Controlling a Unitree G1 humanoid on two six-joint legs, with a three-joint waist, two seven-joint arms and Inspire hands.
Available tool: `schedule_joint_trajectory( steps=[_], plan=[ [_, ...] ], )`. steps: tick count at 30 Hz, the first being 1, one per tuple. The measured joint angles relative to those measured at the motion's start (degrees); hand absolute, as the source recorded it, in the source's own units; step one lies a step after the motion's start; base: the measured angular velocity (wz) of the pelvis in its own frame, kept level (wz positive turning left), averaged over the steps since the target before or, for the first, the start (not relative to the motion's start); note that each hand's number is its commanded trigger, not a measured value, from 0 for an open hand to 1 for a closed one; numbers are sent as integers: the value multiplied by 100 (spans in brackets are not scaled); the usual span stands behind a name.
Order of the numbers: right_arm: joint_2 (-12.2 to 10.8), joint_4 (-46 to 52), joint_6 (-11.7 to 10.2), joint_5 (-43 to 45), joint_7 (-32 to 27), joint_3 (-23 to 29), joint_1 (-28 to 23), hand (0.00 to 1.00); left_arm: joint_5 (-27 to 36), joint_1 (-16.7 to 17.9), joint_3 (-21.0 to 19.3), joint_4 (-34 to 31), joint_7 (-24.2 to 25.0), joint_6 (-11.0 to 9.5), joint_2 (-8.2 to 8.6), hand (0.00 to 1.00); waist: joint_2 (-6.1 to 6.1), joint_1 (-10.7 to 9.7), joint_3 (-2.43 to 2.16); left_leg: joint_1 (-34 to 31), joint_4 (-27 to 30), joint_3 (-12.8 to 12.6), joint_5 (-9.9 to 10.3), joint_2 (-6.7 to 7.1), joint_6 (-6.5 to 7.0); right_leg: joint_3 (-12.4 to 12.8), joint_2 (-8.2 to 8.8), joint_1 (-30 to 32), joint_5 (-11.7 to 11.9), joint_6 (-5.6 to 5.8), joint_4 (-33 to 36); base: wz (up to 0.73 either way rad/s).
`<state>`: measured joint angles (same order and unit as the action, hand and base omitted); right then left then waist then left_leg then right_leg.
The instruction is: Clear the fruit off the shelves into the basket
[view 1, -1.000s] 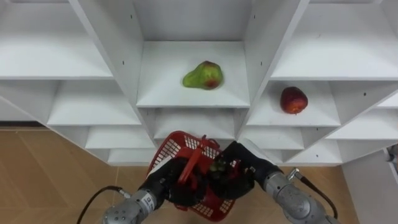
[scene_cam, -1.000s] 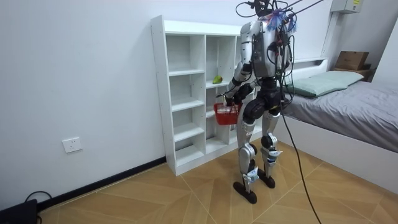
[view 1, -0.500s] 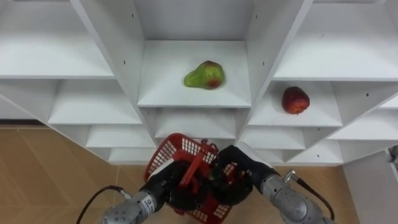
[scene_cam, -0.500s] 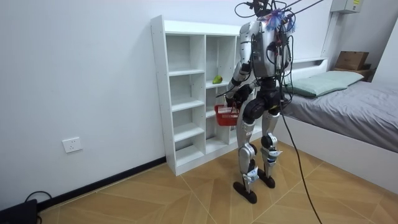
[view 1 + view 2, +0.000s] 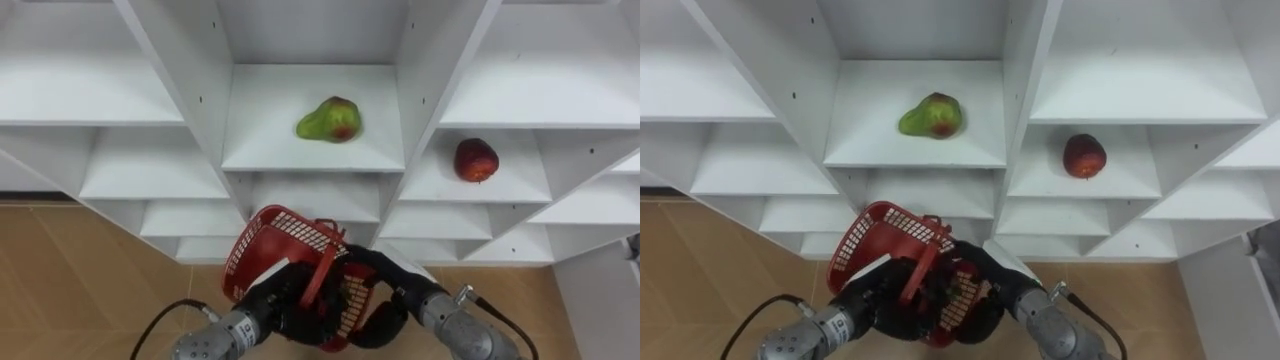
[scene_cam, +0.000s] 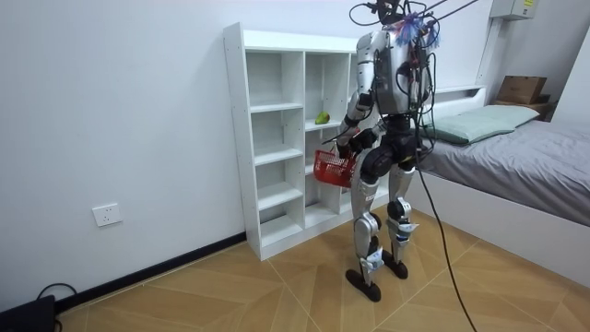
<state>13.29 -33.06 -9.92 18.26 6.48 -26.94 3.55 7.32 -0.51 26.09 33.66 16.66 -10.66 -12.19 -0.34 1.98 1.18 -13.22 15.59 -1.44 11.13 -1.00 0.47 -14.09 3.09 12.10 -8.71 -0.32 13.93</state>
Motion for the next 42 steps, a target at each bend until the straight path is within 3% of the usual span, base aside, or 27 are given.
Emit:
schedule_joint_trajectory(
  steps=[10,22,28,30,37,42],
  plan=[
    [-1,18,0,3,-3,0,0,0,-8,32,-24,12,-140,0,-57,100,1,21,-3,33,-21,-10,-1,-3,-2,-4,-3,-10,0,0,-1,0],
    [42,486,-5,-2,60,23,-50,0,-134,226,-620,519,-526,-1,-97,100,4,26,-8,148,-18,-29,-2,-15,-5,4,-19,-143,5,-7,-13,0],
    [207,1227,-94,1,-78,74,-185,0,-132,312,-821,821,-575,-2,-95,100,-6,95,-55,395,-131,-32,-15,-13,-25,34,-31,-337,3,-6,-40,-2],
    [282,1321,-99,5,-117,85,-268,0,-134,336,-837,838,-626,-2,-68,100,-31,182,-82,471,-199,-49,-35,-7,-29,58,-29,-368,3,-6,-41,-5],
    [282,1402,-102,35,-146,125,-287,0,-252,363,-1032,923,-765,-3,-71,100,-95,275,-80,553,-203,-37,-40,0,-33,71,-29,-450,-10,0,-52,0],
    [281,1706,-131,28,-150,147,-294,0,-250,400,-1107,922,-865,-29,-76,100,-265,296,-86,598,-219,-37,-41,-2,-33,93,-49,-530,-9,0,-139,0]
  ],
)
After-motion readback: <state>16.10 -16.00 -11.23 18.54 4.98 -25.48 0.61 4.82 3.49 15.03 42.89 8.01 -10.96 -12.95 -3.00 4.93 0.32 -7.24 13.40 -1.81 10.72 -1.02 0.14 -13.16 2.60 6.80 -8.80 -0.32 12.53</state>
